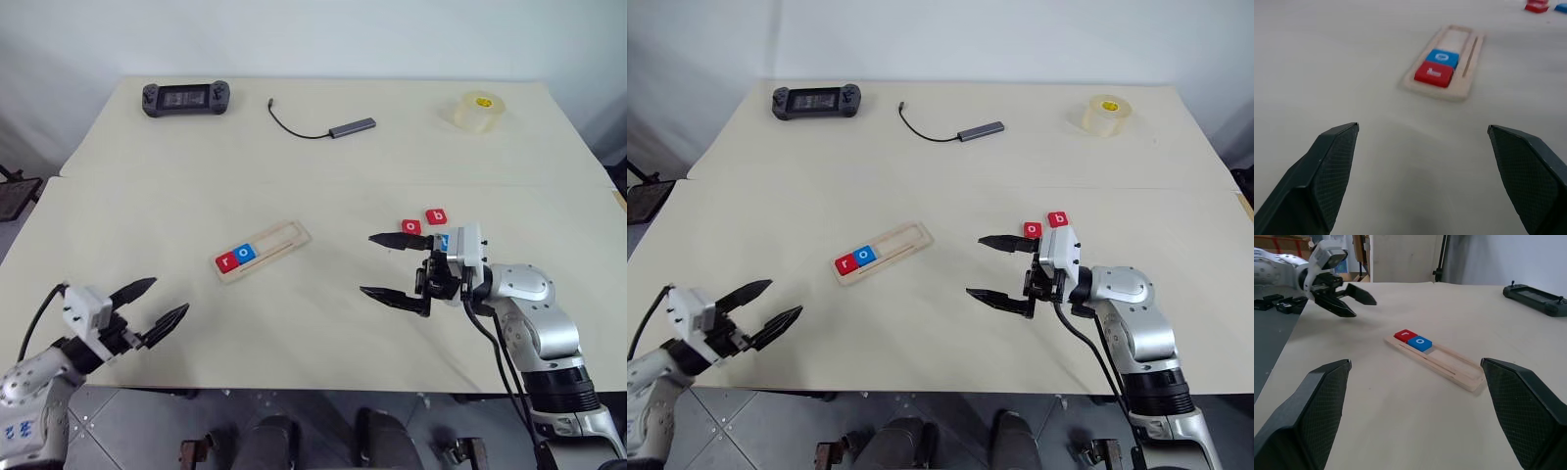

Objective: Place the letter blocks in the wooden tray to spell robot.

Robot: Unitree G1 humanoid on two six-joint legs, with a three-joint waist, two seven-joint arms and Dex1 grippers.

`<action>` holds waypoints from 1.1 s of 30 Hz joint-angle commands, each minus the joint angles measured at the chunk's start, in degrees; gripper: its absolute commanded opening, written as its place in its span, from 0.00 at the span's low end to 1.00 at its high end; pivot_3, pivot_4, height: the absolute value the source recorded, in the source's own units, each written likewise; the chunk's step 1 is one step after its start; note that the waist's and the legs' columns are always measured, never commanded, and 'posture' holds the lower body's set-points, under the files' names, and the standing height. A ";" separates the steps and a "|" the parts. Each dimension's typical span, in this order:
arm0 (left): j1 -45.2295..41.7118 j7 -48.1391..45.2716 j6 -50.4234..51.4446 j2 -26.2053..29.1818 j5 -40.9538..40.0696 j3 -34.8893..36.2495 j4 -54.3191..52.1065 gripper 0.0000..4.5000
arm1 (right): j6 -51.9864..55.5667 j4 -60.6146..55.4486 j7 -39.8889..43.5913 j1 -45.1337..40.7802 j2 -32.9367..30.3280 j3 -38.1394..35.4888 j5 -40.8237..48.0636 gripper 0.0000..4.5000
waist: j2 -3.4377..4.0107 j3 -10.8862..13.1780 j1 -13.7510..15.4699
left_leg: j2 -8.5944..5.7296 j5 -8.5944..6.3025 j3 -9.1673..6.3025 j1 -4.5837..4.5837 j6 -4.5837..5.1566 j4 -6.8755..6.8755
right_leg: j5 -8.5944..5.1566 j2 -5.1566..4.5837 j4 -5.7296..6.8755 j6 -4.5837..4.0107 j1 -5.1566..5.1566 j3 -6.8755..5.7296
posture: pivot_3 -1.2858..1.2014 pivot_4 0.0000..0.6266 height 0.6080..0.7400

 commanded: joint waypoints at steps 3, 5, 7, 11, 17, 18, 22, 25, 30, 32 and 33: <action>-10.36 -2.45 0.97 2.08 3.49 -5.72 5.87 1.00 | 0.50 -3.04 -1.18 1.19 -1.15 -2.24 1.01 0.99 | 0.00 0.00 -0.14 | -0.03 0.01 0.03 0.00 0.01 0.00 | 0.00 0.01 0.08 0.00 -0.03 0.01 | 0.52 0.24 1.00; -13.81 -3.69 0.43 2.64 5.45 -8.01 9.07 1.00 | 0.42 -3.48 -1.63 1.88 -1.27 -2.48 0.92 0.99 | 0.00 0.00 -0.22 | -0.03 0.01 0.04 0.00 0.02 0.00 | 0.00 0.02 0.09 0.00 -0.06 0.01 | 0.52 0.24 1.00; -17.28 -4.87 0.06 2.95 7.46 -10.61 12.11 1.00 | 0.38 -4.11 -2.03 2.88 -1.41 -2.83 0.92 0.99 | 0.00 0.00 -0.65 | -0.03 0.01 0.07 -0.01 0.02 -0.03 | 0.00 0.04 0.09 0.00 -0.09 0.01 | 0.52 0.24 1.00; -22.36 -6.15 1.74 3.45 10.47 -14.44 16.73 1.00 | 0.37 -5.35 -2.99 4.60 -1.47 -3.57 0.89 0.99 | -0.01 0.00 -0.66 | -0.04 0.02 0.08 -0.03 0.04 -0.03 | 0.00 0.06 0.11 0.01 -0.09 -0.01 | 0.52 0.24 1.00; -25.24 -7.66 0.65 3.05 12.23 -15.87 23.09 1.00 | -0.10 -6.12 -3.96 6.08 -1.33 -3.91 0.64 0.99 | -0.01 0.00 -1.27 | -0.03 0.03 0.08 0.00 0.04 -0.02 | 0.00 0.06 0.15 0.01 -0.09 -0.01 | 0.52 0.24 1.00; -25.27 -8.27 1.27 3.02 12.09 -16.03 23.54 1.00 | -0.15 -6.20 -4.11 6.20 -1.32 -3.95 0.62 0.99 | -0.02 0.00 -1.29 | -0.03 0.03 0.09 -0.01 0.04 0.00 | 0.00 0.06 0.15 0.01 -0.09 0.00 | 0.52 0.24 1.00; -25.17 -10.00 1.31 3.40 13.31 -17.15 25.58 1.00 | -0.33 -6.10 -4.34 6.26 -1.43 -4.03 0.61 0.99 | -0.01 -0.01 -1.32 | -0.03 0.03 0.09 0.01 0.04 0.10 | 0.00 0.05 0.22 0.01 -0.06 0.03 | 0.52 0.24 1.00; -25.26 -10.62 -0.58 3.77 14.94 -18.12 28.09 0.96 | -0.55 -5.61 -4.39 5.93 -1.45 -4.03 0.46 1.00 | 0.00 -0.02 -1.33 | -0.03 0.03 0.10 0.04 0.04 0.12 | 0.00 0.04 0.24 0.01 -0.06 0.05 | 0.52 0.24 1.00; -25.71 -10.50 -3.06 3.62 15.74 -18.26 30.31 0.75 | -0.97 -4.97 -4.31 5.59 -1.57 -4.00 0.39 1.00 | 0.01 -0.03 -1.40 | -0.03 0.03 0.13 0.07 0.04 0.13 | 0.00 0.03 0.30 0.01 -0.05 0.07 | 0.52 0.24 1.00; -25.73 -10.54 -3.74 3.17 15.23 -17.98 30.29 0.75 | -1.08 -4.79 -4.20 5.61 -1.65 -4.06 0.40 1.00 | 0.01 -0.03 -1.40 | -0.02 0.03 0.13 0.07 0.04 0.15 | 0.00 0.03 0.32 0.01 -0.05 0.08 | 0.52 0.24 1.00; -25.69 -10.77 -4.42 2.73 14.88 -17.97 29.71 0.75 | -1.14 -4.72 -4.07 5.74 -1.76 -4.12 0.40 1.00 | 0.01 -0.03 -1.40 | -0.02 0.03 0.13 0.07 0.04 0.16 | 0.00 0.03 0.33 0.01 -0.05 0.09 | 0.52 0.24 1.00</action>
